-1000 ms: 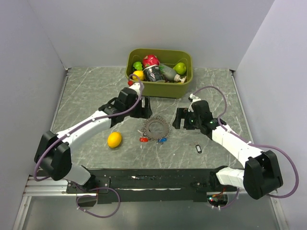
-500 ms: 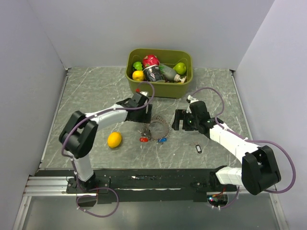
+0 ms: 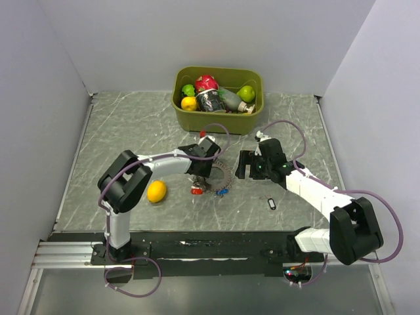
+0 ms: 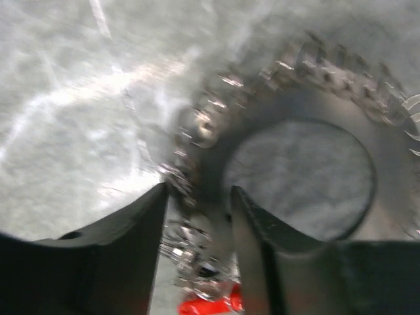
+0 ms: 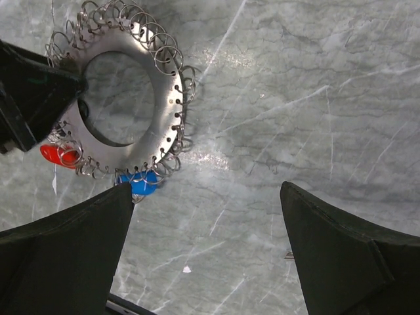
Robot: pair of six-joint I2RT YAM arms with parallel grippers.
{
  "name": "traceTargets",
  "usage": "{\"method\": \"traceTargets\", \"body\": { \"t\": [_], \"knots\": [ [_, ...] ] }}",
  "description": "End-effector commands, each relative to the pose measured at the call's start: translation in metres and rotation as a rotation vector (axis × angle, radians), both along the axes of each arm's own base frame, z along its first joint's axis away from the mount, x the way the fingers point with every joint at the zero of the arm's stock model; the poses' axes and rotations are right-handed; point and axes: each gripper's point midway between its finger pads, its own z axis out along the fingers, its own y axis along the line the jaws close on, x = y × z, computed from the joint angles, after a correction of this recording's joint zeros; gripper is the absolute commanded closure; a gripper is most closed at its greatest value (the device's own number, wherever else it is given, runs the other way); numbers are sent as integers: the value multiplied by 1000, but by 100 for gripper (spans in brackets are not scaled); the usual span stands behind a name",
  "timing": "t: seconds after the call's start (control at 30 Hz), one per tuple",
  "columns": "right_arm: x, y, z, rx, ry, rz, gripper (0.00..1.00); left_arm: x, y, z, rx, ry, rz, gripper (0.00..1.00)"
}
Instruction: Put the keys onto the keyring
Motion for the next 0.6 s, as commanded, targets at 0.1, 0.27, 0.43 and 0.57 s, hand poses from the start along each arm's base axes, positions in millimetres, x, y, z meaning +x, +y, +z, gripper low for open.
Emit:
{"method": "traceTargets", "body": {
  "t": [0.1,0.27,0.43,0.57],
  "knots": [
    [1,-2,2,-11,-21,-5,0,-47,-4,-31,81,86,-41,71],
    [-3,-4,0,-17,-17,-7,0,-80,-13,-28,32,122,-70,71],
    [-2,-3,0,-11,-16,-7,0,-109,-8,-19,99,130,-71,70],
    [-1,0,-2,-5,-10,2,0,-122,-13,-8,72,96,-70,61]
  ]
}}
